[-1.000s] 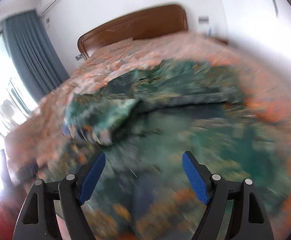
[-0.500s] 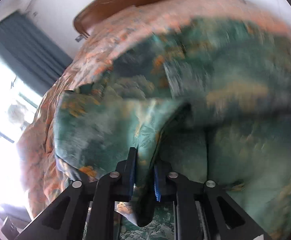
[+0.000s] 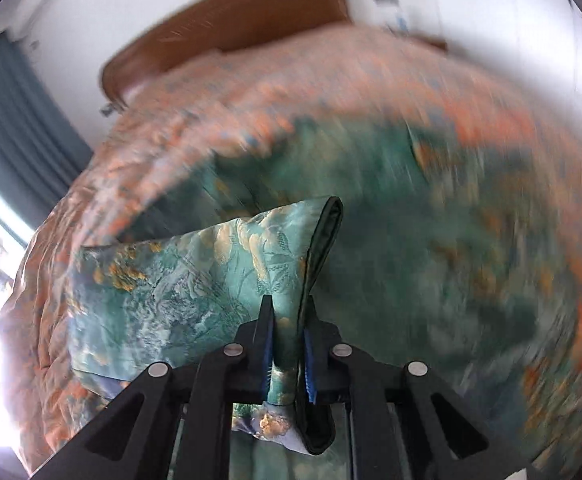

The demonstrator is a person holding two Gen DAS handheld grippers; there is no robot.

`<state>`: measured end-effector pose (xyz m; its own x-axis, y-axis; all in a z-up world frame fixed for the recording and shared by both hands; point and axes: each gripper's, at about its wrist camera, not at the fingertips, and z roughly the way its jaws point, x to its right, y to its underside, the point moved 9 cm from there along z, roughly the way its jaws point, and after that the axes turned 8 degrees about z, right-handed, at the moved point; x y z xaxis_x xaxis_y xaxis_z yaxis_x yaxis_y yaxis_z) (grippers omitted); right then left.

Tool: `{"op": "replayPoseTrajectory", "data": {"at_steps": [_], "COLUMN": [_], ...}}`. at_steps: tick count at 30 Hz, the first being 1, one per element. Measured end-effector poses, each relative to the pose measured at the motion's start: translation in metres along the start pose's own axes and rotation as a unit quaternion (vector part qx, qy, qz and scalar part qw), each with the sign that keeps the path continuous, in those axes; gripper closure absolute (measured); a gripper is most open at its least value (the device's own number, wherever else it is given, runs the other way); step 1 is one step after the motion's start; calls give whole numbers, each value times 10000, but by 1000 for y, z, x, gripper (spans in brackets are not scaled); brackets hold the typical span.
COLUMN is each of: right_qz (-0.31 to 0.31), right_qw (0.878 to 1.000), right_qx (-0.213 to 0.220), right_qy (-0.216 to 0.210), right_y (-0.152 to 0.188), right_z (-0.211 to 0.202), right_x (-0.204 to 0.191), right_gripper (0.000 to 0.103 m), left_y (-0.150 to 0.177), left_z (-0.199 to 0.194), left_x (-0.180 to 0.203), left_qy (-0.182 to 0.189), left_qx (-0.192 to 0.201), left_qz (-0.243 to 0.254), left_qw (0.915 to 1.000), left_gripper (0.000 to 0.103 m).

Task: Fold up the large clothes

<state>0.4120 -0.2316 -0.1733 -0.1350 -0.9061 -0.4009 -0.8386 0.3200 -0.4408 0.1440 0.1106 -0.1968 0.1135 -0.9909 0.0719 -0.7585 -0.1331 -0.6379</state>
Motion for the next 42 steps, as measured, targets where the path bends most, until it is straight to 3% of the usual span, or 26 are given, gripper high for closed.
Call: {"op": "replayPoseTrajectory", "data": {"at_steps": [3, 4, 7, 12, 14, 17, 19, 22, 23, 24, 28, 33, 37, 39, 42], "right_qz": [65, 82, 168, -452, -833, -1467, -1752, -1726, -1665, -1599, -1526, -1562, -1499, -1465, -1434], "right_qw": [9997, 9997, 9998, 9964, 9921, 9854, 9840, 9849, 9860, 9871, 9881, 9874, 9881, 9884, 9887], "right_qx": [-90, -92, -122, 718, 903, 527, 16, -159, -121, -80, -99, -190, -198, -227, -236], "right_qy": [211, 194, -83, -1, -247, -683, -335, -32, -13, -14, -144, -185, -268, -321, -370], "right_y": [11, 10, 6, -5, 1, 23, 41, 51, 50, 50, 48, 56, 56, 57, 57], "right_z": [23, 27, 26, -24, -38, -28, 4, 35, 37, 37, 36, 36, 34, 34, 34], "right_x": [16, 17, 14, 4, -12, -41, -41, -36, -35, -35, -35, -34, -37, -36, -34], "right_gripper": [72, 63, 52, 52, 52, 52, 52, 52, 52, 52, 52, 52, 52, 52, 52], "left_y": [-6, -9, -24, -77, -105, -150, -174, -201, -202, -201, -186, -197, -241, -257, -265], "left_z": [0, -1, -8, -5, 7, 41, 69, 127, 142, 161, 221, 203, 175, 186, 229], "left_x": [4, 6, 10, 29, 48, 87, 106, 125, 124, 122, 109, 110, 109, 107, 102], "left_qy": [40, 66, 83, 190, 376, 661, 866, 966, 916, 868, 793, 603, 931, 904, 800], "left_qx": [-60, -76, 2, 246, 287, 175, 66, -258, -386, -574, -1183, -1263, -659, -613, -849], "left_qz": [33, 61, 196, 585, 827, 1288, 1348, 1256, 1165, 1076, 780, 961, 773, 629, 349], "left_qw": [10000, 9999, 9998, 9978, 9954, 9893, 9871, 9870, 9882, 9887, 9867, 9855, 9905, 9920, 9926], "left_gripper": [19, 19, 19, 15, 14, 14, 14, 19, 28, 30, 28, 29, 22, 21, 21]}}
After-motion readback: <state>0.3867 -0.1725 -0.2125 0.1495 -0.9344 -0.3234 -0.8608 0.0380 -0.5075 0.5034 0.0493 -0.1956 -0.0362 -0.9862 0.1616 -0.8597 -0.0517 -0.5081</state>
